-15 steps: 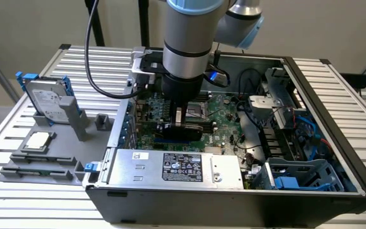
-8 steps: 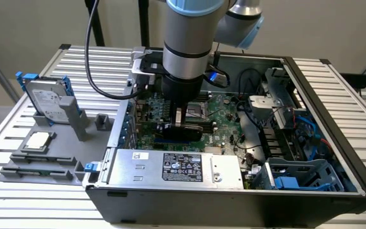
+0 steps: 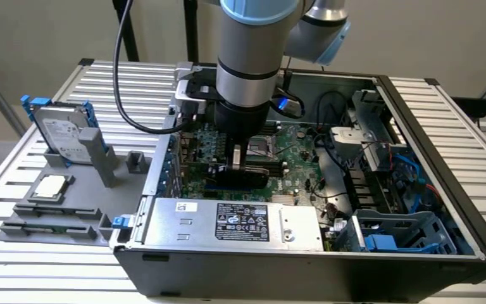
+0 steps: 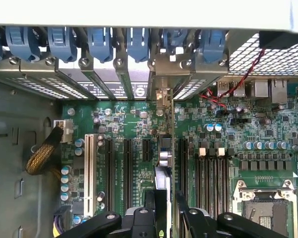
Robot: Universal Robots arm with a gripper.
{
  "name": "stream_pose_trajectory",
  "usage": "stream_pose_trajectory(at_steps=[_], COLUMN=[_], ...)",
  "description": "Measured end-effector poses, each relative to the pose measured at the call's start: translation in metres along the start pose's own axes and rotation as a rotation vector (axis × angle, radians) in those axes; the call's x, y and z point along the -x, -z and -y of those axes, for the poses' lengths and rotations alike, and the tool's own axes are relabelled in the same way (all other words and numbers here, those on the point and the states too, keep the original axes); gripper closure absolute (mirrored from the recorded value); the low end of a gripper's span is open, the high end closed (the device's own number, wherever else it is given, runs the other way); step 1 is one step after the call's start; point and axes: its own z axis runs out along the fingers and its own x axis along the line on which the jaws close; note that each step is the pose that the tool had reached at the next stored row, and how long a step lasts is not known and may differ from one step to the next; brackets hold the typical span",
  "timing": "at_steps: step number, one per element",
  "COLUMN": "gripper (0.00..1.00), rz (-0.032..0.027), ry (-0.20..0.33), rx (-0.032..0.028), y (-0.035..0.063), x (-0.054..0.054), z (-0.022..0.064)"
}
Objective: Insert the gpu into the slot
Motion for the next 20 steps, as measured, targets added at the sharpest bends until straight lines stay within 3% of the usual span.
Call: stream_pose_trajectory(at_steps=[5,15,16,20], gripper=[0.74,0.74,0.74,0.67], rz=[0.0039,0.0053,0.0099,0.0071], ry=[0.0,0.0,0.0,0.0], rx=[-0.0002,0.0,-0.0016,-0.0003], y=[-0.0029,-0.0065,-0.0075,0.0019], x=[-0.0002,-0.0004,0.0001,0.0001], z=[0.0002,0.0001,0.0003,-0.0003])
